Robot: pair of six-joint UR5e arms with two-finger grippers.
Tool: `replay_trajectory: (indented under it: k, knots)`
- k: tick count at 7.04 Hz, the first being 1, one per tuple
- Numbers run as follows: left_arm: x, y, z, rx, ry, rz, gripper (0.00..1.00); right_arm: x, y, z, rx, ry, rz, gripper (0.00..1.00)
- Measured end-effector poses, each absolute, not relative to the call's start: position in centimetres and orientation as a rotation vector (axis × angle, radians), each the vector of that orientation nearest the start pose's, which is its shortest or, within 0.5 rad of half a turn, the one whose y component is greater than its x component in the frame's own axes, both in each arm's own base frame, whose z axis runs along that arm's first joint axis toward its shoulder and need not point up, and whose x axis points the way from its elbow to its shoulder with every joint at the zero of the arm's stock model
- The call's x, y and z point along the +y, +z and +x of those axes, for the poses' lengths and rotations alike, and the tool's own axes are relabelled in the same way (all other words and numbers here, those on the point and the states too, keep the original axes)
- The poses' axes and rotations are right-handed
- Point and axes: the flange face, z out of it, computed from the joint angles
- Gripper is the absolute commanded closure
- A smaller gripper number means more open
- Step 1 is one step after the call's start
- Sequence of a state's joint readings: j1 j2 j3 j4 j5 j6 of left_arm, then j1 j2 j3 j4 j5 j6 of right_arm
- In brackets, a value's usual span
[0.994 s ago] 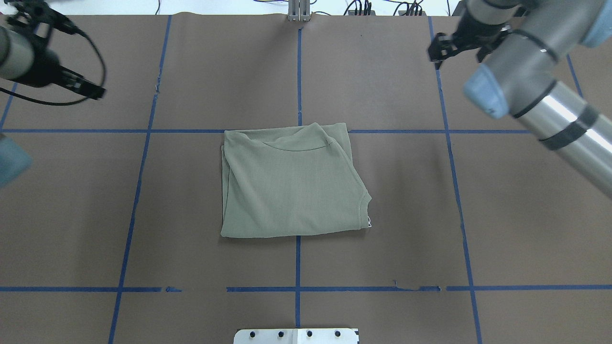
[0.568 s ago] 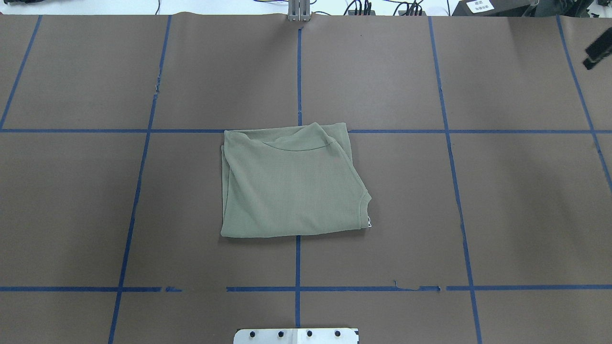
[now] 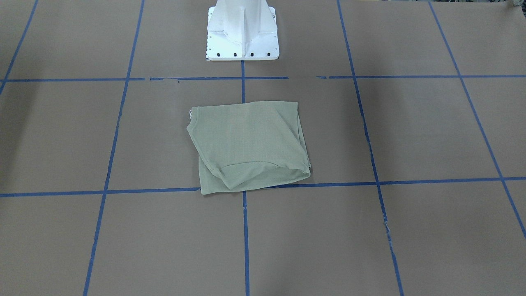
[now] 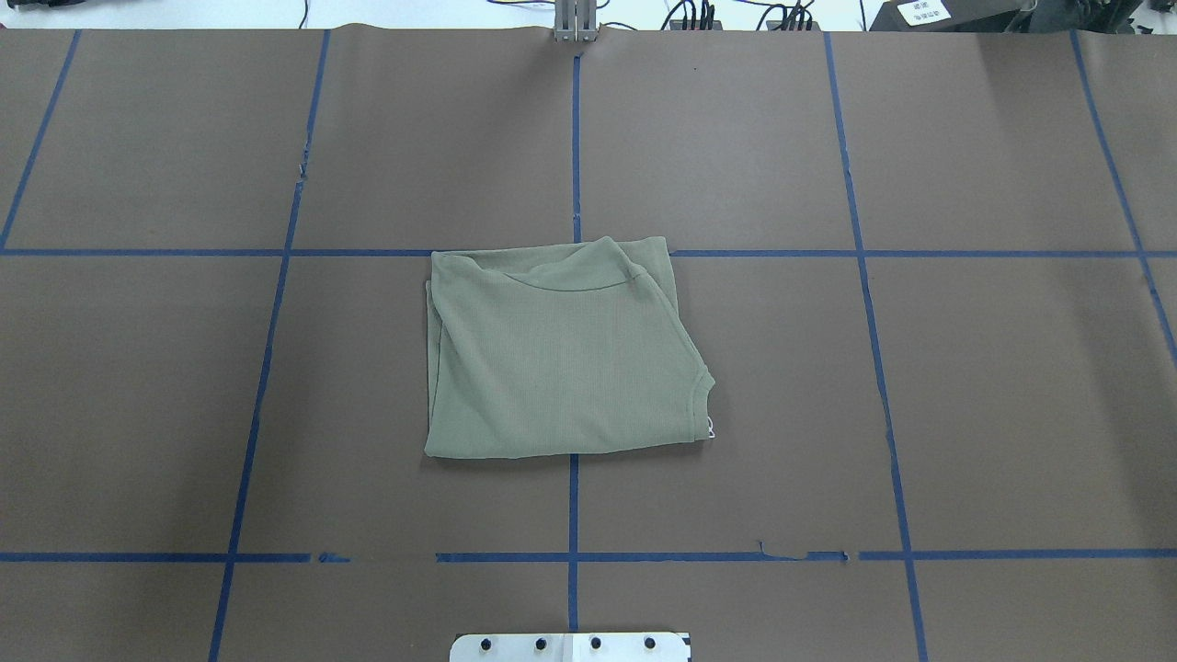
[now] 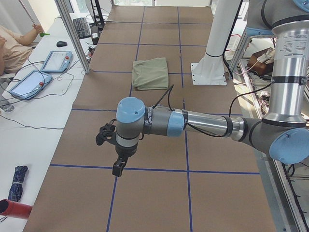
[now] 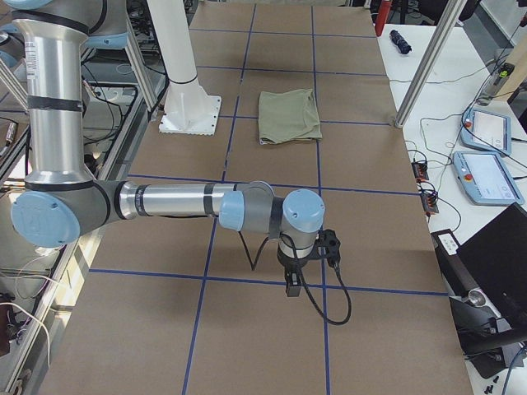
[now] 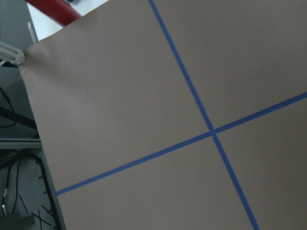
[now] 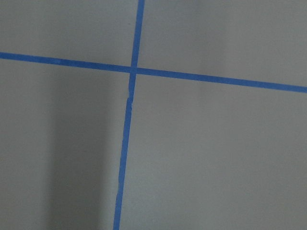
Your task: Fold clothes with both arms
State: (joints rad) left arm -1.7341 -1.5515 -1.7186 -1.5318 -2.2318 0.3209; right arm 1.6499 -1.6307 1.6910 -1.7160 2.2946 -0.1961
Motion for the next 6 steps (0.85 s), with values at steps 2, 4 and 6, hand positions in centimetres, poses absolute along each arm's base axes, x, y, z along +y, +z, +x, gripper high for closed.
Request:
replay_trajectory:
  k: [2,4,6]
  knots:
    - [-44.9,62.5,-14.5,0.728,0.139,0.183,0.00,-44.3,64.7,9.8,-0.729,-0.056,0.007,0.00]
    - [-44.2,63.0,-14.1,0.743,0.135,0.166,0.00,-44.8,63.8,7.0,-0.722,-0.089,-0.009,0.00]
    - [-44.2,63.1,-13.6,0.741,0.146,0.159,0.00,-44.5,63.2,6.1,-0.720,-0.107,-0.007,0.00]
